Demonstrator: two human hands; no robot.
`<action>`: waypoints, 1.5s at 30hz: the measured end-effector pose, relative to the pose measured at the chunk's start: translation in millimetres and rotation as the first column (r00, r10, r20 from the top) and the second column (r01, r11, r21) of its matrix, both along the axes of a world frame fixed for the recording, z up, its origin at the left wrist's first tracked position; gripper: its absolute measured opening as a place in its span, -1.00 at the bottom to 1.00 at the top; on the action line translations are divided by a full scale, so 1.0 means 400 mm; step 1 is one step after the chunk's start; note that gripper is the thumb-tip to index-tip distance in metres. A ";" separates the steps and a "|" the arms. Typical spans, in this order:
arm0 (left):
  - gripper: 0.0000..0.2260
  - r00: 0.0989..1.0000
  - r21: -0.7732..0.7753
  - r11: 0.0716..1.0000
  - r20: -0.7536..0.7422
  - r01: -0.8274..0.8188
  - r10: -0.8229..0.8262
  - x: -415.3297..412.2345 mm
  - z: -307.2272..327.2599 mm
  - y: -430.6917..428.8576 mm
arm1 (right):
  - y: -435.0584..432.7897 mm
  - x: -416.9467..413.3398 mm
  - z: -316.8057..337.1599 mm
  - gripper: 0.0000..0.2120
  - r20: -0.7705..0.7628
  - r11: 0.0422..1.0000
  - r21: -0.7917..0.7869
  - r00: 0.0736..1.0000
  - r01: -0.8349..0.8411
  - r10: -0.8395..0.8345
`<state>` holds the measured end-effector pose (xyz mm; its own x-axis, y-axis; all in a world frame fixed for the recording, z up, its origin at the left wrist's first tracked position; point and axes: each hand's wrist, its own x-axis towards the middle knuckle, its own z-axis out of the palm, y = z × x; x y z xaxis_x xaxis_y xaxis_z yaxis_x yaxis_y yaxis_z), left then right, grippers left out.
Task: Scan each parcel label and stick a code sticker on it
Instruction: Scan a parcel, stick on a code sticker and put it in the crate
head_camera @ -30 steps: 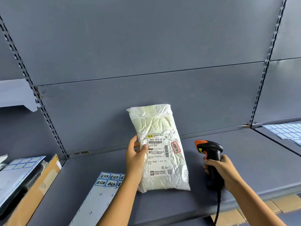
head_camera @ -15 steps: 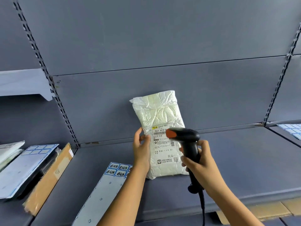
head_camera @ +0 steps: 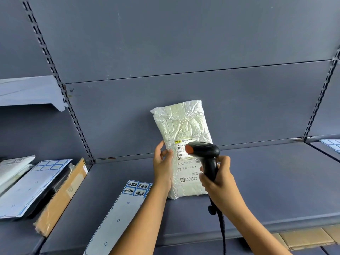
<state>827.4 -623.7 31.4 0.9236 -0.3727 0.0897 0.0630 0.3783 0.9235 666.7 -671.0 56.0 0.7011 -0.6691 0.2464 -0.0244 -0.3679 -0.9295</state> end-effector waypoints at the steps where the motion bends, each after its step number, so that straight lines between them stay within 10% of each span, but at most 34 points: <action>1: -0.70 1.000 0.003 1.000 0.000 0.000 0.000 0.001 -0.001 -0.001 | -0.002 0.000 0.000 -0.72 -0.003 1.000 0.007 1.000 -0.003 0.003; 10: -0.69 1.000 0.015 1.000 0.013 -0.003 0.003 0.009 -0.006 -0.005 | -0.019 -0.011 0.000 -0.70 -0.004 1.000 0.021 1.000 0.009 -0.009; 16: -0.72 1.000 0.027 0.999 0.012 0.028 -0.029 0.010 -0.015 0.006 | -0.155 -0.005 -0.011 -0.80 0.123 0.911 0.380 0.967 0.160 -0.221; 24: -0.70 0.998 0.005 0.998 -0.015 0.062 -0.062 -0.001 -0.016 0.007 | -0.361 -0.014 -0.098 -0.90 -0.145 0.769 0.597 0.973 0.230 -0.178; 30: -0.70 0.996 0.025 0.996 -0.032 0.080 -0.080 -0.016 -0.017 0.012 | -0.391 0.003 -0.110 -0.62 -0.503 0.933 0.035 0.813 0.359 -0.294; 35: -0.71 0.997 0.025 0.997 -0.021 0.076 -0.076 -0.015 -0.019 0.012 | -0.361 -0.004 -0.129 -0.33 -0.529 0.832 -0.288 0.645 0.475 -0.551; 39: -0.71 0.997 0.023 0.997 -0.013 0.076 -0.076 -0.009 -0.019 0.013 | -0.299 0.024 -0.123 -0.62 -0.179 0.794 -0.482 0.845 0.372 -0.504; 41: -0.70 0.997 0.026 0.997 -0.003 0.072 -0.072 -0.012 -0.012 0.017 | -0.250 0.048 -0.088 -0.73 -0.104 0.964 -0.198 0.975 0.175 -0.199; 45: -0.74 0.999 0.138 0.989 -0.008 0.049 -0.048 0.004 -0.007 0.060 | -0.193 0.084 -0.067 -0.77 -0.031 0.994 0.106 1.000 0.005 -0.001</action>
<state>828.8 -599.7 28.8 0.9045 -0.4254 0.0297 0.0827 0.2433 0.9664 700.4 -748.4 29.2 0.7053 -0.6924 0.1520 -0.0549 -0.2671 -0.9621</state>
